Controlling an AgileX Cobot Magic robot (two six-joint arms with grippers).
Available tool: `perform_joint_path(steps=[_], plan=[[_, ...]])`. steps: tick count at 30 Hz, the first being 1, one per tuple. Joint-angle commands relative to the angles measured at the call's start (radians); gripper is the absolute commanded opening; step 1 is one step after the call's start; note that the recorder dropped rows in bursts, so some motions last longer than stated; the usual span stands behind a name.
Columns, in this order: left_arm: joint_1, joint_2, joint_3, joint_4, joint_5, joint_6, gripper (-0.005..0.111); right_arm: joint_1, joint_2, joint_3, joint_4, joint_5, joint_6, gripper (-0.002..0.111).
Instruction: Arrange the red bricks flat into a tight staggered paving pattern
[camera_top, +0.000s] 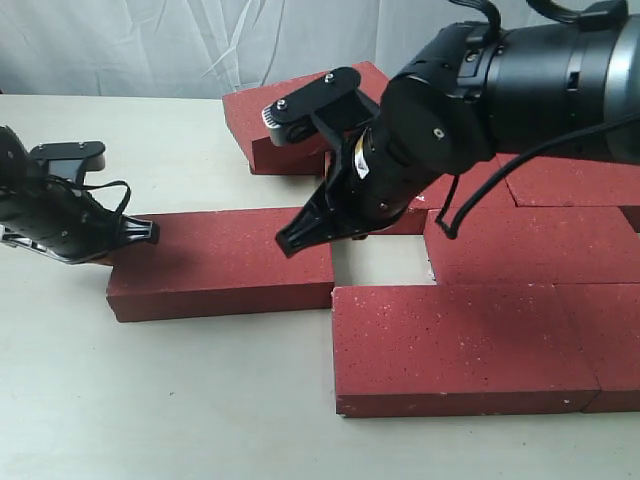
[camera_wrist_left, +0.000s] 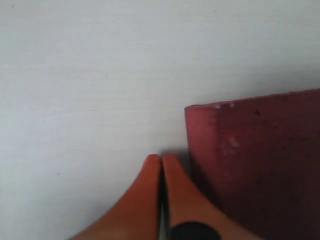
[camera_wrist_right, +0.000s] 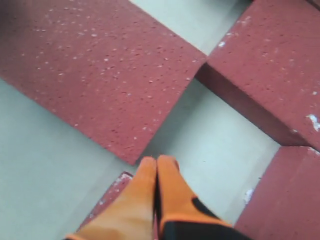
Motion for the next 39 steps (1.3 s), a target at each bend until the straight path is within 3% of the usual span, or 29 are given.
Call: perform_joint_path(steps=[1, 13, 20, 25, 39], plan=[[-0.040, 0.005, 0.001, -0.013, -0.029, 0.007, 0.000, -0.001, -0.013, -0.003, -0.104, 0.040, 0.094, -0.001], [-0.057, 0.005, 0.001, 0.011, -0.075, 0.049, 0.000, -0.001, -0.003, -0.003, -0.133, 0.032, 0.108, -0.001], [-0.007, 0.005, 0.001, 0.058, -0.059, 0.049, 0.000, -0.003, 0.106, -0.003, -0.258, -0.051, 0.222, -0.001], [0.018, 0.005, 0.001, 0.053, -0.059, 0.049, 0.000, -0.064, 0.181, -0.003, -0.331, -0.121, 0.385, -0.001], [0.013, 0.005, 0.001, 0.044, -0.052, 0.047, 0.000, -0.190, 0.283, -0.003, -0.229, -0.305, 0.409, -0.001]])
